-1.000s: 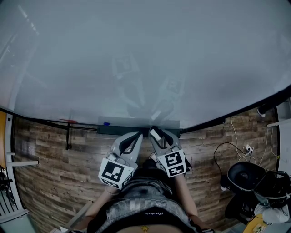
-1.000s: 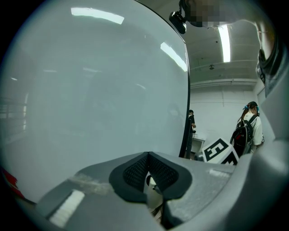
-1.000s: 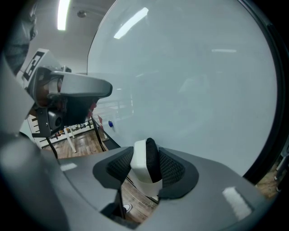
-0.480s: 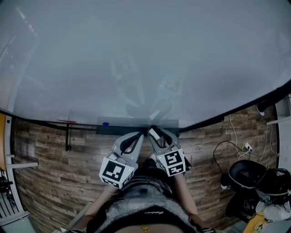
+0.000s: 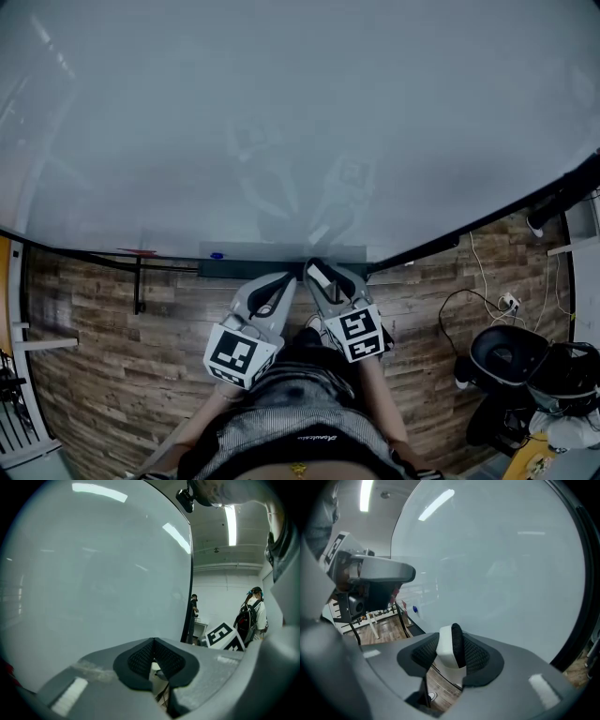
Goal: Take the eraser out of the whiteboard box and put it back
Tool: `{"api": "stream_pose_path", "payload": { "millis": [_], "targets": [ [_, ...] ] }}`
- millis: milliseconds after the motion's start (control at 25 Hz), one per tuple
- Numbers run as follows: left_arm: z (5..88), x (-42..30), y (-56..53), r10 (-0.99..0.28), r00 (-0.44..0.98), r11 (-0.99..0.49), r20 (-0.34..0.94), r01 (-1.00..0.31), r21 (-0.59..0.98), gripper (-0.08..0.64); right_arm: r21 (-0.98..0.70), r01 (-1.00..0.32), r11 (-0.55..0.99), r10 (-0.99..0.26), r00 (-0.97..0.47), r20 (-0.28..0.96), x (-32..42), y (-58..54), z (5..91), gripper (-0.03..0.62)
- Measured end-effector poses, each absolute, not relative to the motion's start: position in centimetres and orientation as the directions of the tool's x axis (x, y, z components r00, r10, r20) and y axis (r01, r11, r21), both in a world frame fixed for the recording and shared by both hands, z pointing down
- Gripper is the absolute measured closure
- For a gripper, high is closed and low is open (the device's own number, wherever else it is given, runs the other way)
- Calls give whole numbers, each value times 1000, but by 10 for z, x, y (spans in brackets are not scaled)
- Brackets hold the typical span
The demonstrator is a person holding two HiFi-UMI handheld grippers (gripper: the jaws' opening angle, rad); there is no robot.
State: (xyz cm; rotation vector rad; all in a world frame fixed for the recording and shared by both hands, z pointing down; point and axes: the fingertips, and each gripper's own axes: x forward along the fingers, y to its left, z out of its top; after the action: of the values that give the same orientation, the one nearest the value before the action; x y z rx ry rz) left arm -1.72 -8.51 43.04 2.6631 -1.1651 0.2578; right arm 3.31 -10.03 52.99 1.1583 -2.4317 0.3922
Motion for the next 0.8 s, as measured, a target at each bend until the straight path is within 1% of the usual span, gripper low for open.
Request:
{"api": "stream_pose_path", "payload": {
  "millis": [600, 800],
  "targets": [
    [432, -20, -75, -690, 680, -671, 251, -730, 133, 558, -35, -767, 640, -676, -585, 448, 30, -86, 491, 434],
    [429, -17, -74, -687, 684, -668, 245, -727, 159, 558, -26, -764, 645, -683, -591, 429, 33, -83, 472, 433]
  ]
}}
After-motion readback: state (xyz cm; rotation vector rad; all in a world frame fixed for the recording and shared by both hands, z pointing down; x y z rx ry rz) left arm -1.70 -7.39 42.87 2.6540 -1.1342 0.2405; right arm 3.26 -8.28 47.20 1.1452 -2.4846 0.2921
